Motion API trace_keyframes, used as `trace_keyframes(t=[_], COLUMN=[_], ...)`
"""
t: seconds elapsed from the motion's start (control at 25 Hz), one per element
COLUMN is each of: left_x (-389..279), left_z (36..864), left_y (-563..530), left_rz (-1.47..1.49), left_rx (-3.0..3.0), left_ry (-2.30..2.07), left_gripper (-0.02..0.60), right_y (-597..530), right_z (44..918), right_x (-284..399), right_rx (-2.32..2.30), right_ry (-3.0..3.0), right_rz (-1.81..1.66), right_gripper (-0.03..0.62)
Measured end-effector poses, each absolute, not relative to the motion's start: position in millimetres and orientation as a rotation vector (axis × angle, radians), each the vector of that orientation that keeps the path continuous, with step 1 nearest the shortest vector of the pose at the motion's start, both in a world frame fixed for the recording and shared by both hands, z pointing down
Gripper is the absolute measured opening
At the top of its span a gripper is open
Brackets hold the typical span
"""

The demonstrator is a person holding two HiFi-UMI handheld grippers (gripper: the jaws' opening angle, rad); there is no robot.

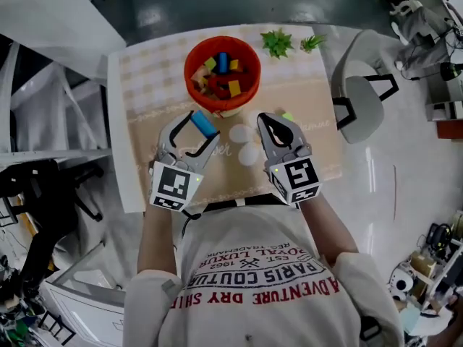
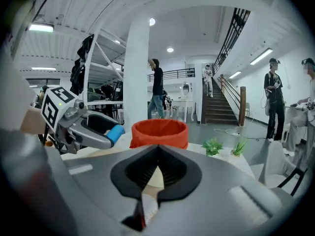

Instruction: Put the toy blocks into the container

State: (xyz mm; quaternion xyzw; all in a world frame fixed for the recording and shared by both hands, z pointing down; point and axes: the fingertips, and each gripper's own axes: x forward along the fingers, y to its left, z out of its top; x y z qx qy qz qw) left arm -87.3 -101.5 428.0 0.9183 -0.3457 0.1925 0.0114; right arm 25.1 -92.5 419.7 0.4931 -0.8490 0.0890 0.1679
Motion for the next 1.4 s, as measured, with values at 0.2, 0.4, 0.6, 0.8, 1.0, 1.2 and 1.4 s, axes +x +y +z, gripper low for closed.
trace_keyframes(t=[0.2, 0.4, 0.6, 0.8, 1.0, 1.2, 1.4], left_x=[-80.5, -73.1, -63.3, -54.8, -46.7, -44.4, -37.2], left_z=[375.4, 356.9, 363.9, 387.1, 404.6, 413.9, 400.4], left_y=[-119.3, -148.8, -176.9, -195.6, -202.7, -206.7, -198.6], left_rz=[0.52, 0.528, 0.565, 0.635, 0.688, 0.72, 0.63], left_rx=[2.903, 2.86, 2.771, 2.674, 2.617, 2.559, 2.556], left_ry=[-1.214, -1.32, -1.38, -1.405, -1.403, -1.462, -1.505], left_gripper=[0.308, 0.307, 0.308, 0.308, 0.308, 0.312, 0.371], right_y=[-108.2, -124.6, -140.9, -152.0, -156.1, -154.6, -146.9], right_z=[382.8, 361.5, 354.0, 358.1, 365.9, 376.0, 376.8], right_x=[36.0, 43.9, 52.6, 63.4, 75.9, 90.0, 97.7], right_rx=[1.411, 1.388, 1.366, 1.345, 1.328, 1.318, 1.293], right_ry=[-2.482, -2.526, -2.552, -2.563, -2.56, -2.55, -2.562], right_rz=[0.156, 0.098, 0.089, 0.105, 0.134, 0.168, 0.166], right_gripper=[0.002, 0.002, 0.002, 0.002, 0.002, 0.002, 0.002])
